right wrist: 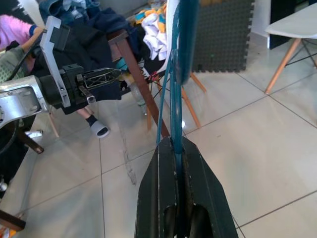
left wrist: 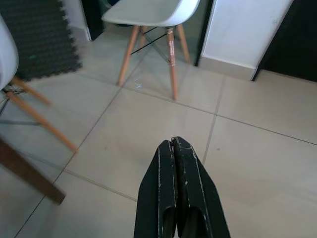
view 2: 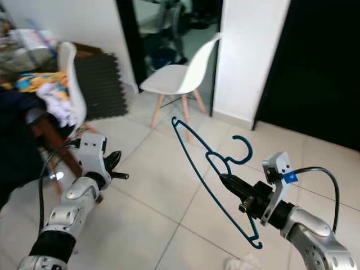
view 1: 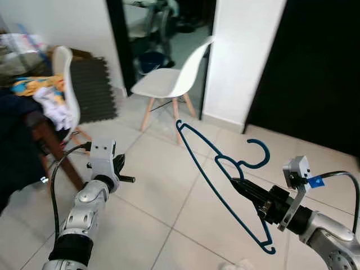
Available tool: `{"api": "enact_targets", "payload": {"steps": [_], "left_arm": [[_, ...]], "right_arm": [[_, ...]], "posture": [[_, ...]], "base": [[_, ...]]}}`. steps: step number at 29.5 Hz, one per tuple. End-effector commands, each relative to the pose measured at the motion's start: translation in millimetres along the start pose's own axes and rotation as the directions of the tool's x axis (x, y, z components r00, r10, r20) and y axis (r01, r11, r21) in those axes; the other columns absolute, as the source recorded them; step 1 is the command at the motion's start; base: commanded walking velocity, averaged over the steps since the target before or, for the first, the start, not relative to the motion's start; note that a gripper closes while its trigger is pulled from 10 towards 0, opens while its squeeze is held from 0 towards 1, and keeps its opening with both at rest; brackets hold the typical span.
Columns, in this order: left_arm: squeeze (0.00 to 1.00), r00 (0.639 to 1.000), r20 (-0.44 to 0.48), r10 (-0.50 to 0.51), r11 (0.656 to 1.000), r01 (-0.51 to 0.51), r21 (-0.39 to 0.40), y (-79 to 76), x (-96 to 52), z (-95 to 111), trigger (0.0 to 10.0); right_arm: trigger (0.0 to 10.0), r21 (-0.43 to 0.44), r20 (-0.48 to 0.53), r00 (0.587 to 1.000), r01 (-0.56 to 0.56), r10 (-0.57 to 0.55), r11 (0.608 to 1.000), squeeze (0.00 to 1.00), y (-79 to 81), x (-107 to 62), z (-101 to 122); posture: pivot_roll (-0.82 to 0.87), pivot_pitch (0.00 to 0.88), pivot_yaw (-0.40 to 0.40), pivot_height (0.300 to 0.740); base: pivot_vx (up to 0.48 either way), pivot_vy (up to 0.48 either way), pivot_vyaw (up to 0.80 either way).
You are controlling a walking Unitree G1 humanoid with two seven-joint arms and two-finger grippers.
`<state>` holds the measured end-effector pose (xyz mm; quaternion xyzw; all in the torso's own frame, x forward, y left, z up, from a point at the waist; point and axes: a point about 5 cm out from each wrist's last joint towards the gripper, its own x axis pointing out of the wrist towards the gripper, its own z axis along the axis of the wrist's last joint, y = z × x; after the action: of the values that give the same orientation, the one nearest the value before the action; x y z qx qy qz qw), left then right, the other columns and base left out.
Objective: Hang hanger
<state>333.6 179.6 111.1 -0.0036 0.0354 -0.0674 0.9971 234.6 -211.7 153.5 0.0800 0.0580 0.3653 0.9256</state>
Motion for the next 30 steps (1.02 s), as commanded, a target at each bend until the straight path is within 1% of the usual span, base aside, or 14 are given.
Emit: {"api": "enact_targets", "payload": {"steps": [1,11,18,21,22,23,24,25,26,28,30], "left_arm": [[0.0,1.0,-0.007,-0.015,1.0,0.015,0.005,-2.6,-1.8,-3,10.0],[0.0,0.999,0.01,-0.041,0.999,0.041,0.001,-6.9,-1.8,-1,10.0],[0.0,0.998,0.014,-0.06,0.998,0.06,0.006,-9.9,-2.3,-1,10.0],[0.0,0.997,0.019,-0.072,0.997,0.072,0.011,-11.7,-2.6,-1,10.0],[0.0,0.997,0.019,-0.072,0.997,0.072,0.011,-11.7,-2.6,-1,10.0],[0.0,0.997,0.02,-0.076,0.997,0.075,0.012,-12.4,-2.5,0,10.0],[0.0,0.996,0.029,-0.083,0.996,0.083,0.018,-13.5,-2.2,1,10.0],[0.0,0.995,0.036,-0.089,0.996,0.088,0.023,-14.3,-1.9,3,10.0],[0.0,0.995,0.036,-0.089,0.996,0.088,0.023,-14.3,-1.9,3,10.0],[0.0,0.993,0.06,-0.097,0.995,0.095,0.037,-15.3,-1.2,8,10.0],[0.0,0.993,0.071,-0.096,0.995,0.094,0.039,-15.1,-0.9,11,10.0]], "right_arm": [[10.0,0.017,-0.01,1.0,-0.014,0.014,1.0,0.0,3.7,0.8,-4],[10.0,0.028,-0.025,0.999,-0.033,0.034,0.999,0.0,7.0,0.2,-8],[10.0,0.025,-0.029,0.999,-0.03,0.031,0.999,0.0,6.5,0.6,-8],[10.0,0.018,-0.018,1.0,0.023,-0.023,1.0,0.0,0.5,1.3,-9],[10.0,0.018,-0.018,1.0,0.023,-0.023,1.0,0.0,0.5,1.3,-9],[10.0,0.015,-0.01,0.999,0.044,-0.044,0.999,0.0,-2.0,1.5,-8],[10.0,0.003,0.008,0.996,0.09,-0.09,0.996,0.0,-7.5,2.2,-6],[10.0,-0.004,0.022,0.991,0.129,-0.129,0.992,0.0,-12.0,2.7,-5],[10.0,-0.004,0.022,0.991,0.129,-0.129,0.992,0.0,-12.0,2.7,-5],[10.0,-0.002,0.042,0.982,0.183,-0.183,0.983,0.0,-19.2,2.8,-2],[10.0,-0.002,0.045,0.981,0.189,-0.188,0.982,0.0,-20.1,2.7,-1]], "posture": [[-0.05,0.119,0.004,0.74],[-0.05,0.12,0.003,0.74],[-0.05,0.12,0.002,0.74],[-0.05,0.12,0.002,0.74],[-0.05,0.12,0.002,0.74],[-0.05,0.116,0.001,0.74],[-0.05,0.116,0.001,0.74],[-0.05,0.116,0.001,0.74],[-0.05,0.116,0.001,0.74],[-0.05,0.112,0.001,0.74],[-0.05,0.112,0.001,0.74]], "base": [[0.0,0.0,0.77],[0.0,0.0,0.77],[0.0,0.0,0.77],[0.0,0.0,0.77],[0.0,0.0,0.76],[0.0,0.0,0.76],[0.0,0.0,0.44],[0.0,0.0,0.0],[0.0,0.0,0.0],[0.129,0.0,0.0],[0.279,0.0,0.0]]}}
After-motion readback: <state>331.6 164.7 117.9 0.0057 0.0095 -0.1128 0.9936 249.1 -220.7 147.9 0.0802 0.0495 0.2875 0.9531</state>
